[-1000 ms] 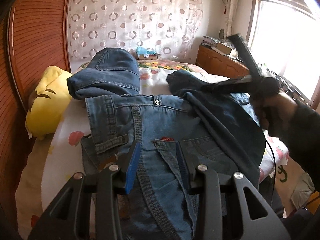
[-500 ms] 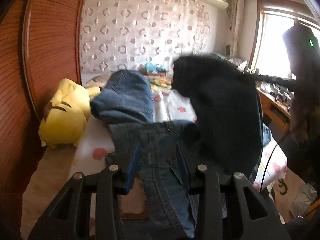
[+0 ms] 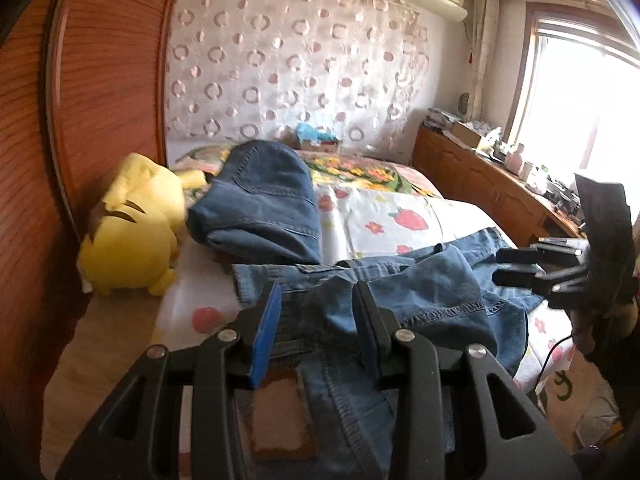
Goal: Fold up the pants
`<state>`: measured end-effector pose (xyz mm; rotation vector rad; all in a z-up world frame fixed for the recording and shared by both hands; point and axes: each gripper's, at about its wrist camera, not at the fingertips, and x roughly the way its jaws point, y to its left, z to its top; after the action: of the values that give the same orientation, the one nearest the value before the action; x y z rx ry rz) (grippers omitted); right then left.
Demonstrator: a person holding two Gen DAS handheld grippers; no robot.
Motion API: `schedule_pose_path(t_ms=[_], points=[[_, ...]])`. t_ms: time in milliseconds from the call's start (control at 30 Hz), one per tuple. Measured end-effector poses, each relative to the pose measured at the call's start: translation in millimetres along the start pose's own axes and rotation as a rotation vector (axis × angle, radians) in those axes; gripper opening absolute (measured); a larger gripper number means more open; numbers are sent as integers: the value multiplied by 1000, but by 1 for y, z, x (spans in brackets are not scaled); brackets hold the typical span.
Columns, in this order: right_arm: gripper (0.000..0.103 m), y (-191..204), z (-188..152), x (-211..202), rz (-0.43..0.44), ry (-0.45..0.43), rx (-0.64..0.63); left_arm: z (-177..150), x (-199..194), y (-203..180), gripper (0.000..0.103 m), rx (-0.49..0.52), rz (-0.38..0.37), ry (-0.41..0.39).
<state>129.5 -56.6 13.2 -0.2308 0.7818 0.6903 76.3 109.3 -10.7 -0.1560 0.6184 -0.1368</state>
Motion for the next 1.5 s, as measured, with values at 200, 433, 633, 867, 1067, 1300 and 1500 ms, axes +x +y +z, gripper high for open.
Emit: schedule_pose_path(t_ms=[200, 433, 633, 867, 1067, 1300, 1500], points=[[50, -17, -31, 4, -27, 20, 43, 4, 39, -10, 35, 28, 9, 59], [51, -26, -48, 9, -5, 45, 69, 0, 67, -18, 18, 101, 31, 113], [51, -38, -46, 3, 12, 15, 113, 22, 22, -33, 1, 138, 36, -3], [51, -36, -28, -20, 16, -44, 129, 80, -79, -41, 2, 154, 29, -174], [51, -23, -23, -23, 29, -59, 111, 82, -96, -37, 9, 179, 64, -165], [51, -8, -25, -13, 64, -34, 87, 60, -70, -17, 12, 159, 99, -79], [51, 3, -34, 1, 76, 11, 55, 25, -47, 2, 13, 98, 97, -10]])
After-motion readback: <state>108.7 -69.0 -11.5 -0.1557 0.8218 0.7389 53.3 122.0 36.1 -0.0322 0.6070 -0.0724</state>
